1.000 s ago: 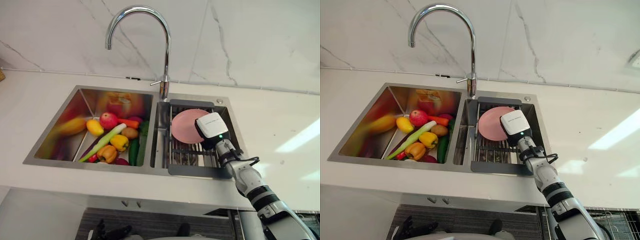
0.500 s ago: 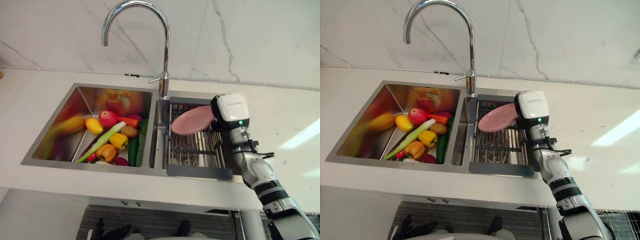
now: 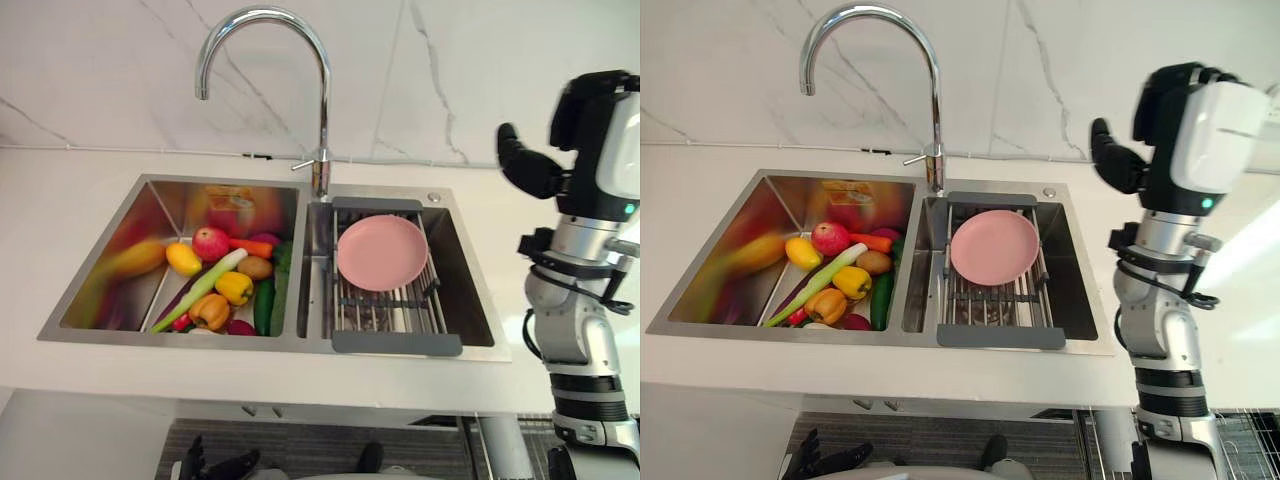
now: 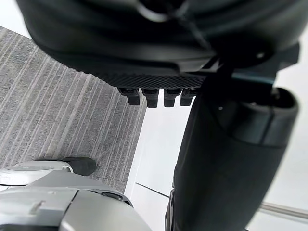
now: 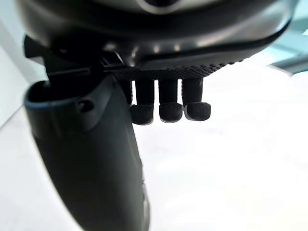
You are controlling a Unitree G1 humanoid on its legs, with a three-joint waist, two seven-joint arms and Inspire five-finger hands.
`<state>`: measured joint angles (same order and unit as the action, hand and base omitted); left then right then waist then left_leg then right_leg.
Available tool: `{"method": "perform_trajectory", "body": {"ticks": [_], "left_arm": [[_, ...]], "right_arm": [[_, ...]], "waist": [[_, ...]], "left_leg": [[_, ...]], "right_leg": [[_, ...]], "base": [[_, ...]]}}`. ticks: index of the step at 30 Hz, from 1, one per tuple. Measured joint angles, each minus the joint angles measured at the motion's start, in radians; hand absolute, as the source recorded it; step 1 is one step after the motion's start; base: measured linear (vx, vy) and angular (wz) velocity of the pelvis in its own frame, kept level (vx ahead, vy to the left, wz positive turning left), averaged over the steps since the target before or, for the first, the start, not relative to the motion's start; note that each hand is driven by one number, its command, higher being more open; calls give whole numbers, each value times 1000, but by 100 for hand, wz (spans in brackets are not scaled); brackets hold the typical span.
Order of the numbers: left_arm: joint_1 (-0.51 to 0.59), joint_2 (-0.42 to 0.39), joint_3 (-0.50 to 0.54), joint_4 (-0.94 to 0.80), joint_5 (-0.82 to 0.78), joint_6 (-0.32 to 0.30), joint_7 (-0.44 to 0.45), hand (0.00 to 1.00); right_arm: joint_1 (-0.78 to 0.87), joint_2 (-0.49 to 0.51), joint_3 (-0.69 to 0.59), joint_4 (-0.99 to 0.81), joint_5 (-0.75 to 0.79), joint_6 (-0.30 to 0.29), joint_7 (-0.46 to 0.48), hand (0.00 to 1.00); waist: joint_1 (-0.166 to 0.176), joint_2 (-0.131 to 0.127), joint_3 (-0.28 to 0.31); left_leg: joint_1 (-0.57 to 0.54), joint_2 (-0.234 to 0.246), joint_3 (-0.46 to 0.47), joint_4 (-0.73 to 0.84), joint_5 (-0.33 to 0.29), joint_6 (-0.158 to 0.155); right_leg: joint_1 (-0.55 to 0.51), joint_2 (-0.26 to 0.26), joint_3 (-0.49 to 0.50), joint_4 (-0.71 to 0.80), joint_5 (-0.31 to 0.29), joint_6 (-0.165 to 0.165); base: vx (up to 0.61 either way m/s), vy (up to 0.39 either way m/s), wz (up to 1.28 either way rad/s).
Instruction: Walk over to the sink, pick up the cup, carry it to the dishwasher, place the cup inside the dishwasher, then close the dishwasher door
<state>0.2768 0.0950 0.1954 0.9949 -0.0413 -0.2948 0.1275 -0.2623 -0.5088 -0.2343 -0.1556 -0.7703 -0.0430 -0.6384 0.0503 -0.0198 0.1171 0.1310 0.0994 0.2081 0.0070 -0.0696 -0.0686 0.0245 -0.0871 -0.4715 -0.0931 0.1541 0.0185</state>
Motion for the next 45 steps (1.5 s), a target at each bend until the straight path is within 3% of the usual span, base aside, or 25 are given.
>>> {"method": "perform_trajectory", "body": {"ticks": [8, 9, 12, 18, 20, 23, 31, 37, 45], "left_arm": [[4, -7, 0, 4, -1, -2, 3, 100], [4, -7, 1, 4, -1, -2, 3, 100], [3, -18, 27, -1, -1, -2, 7, 100], [3, -23, 47, -5, 0, -2, 21, 100], [4, -25, 60, -4, 0, -2, 22, 100], [5, -26, 71, -3, 0, -2, 22, 100], [7, -20, 69, 10, 0, -1, 20, 100], [3, -1, 61, 35, 0, 18, 18, 100], [3, 11, 35, 33, 3, 31, 16, 100]], "right_arm": [[48, 2, -125, -101, 48, -6, -94, 0], [52, 2, -142, -115, 60, -11, -98, 100], [77, 10, -179, -171, 94, -30, -94, 100], [146, 46, -175, -265, 146, -158, 88, 100], [177, 46, -160, -275, 152, -195, 224, 100], [211, 44, -99, -273, 159, -205, 405, 100], [226, -26, 75, -182, 137, -246, 738, 100], [189, -60, 206, -72, 18, -231, 862, 100], [112, -95, 314, 55, -121, -220, 868, 100]], "waist": [[-15, -1, -8], [-16, -2, -11], [-22, -4, -18], [-36, -11, -24], [-38, -16, -34], [-39, -21, -50], [-37, -26, -55], [-34, -42, -65], [-22, -45, -67]], "left_leg": [[4, 1, 19, -6, 0, -2], [5, 1, 21, -6, 0, -2], [5, 0, 25, -4, -4, -1], [3, 0, 29, 4, -9, 0], [2, 1, 29, 6, -10, 0], [0, 1, 29, 7, -10, -1], [1, 0, 23, 1, -10, -1], [-1, -1, 17, -1, -9, 0], [-5, -4, -2, -1, -7, 0]], "right_leg": [[-7, 3, 14, 0, 0, 0], [-8, 3, 15, 0, 0, 0], [-8, 3, 13, 0, 0, 0], [-7, 2, 14, 0, 0, 1], [-8, 2, 13, 0, 0, 1], [-8, 2, 13, 0, -3, 4], [-10, 2, 11, 0, -1, 0], [-9, 0, 6, 0, -1, 0], [-5, -5, -7, 0, -2, 2]], "base": [[-1, 26, -6], [27, 37, -4], [25, 40, -3], [1, 17, -1], [0, 0, 0], [0, 0, 0], [0, 0, 0], [0, 0, 2], [-9, 10, 7]]}}
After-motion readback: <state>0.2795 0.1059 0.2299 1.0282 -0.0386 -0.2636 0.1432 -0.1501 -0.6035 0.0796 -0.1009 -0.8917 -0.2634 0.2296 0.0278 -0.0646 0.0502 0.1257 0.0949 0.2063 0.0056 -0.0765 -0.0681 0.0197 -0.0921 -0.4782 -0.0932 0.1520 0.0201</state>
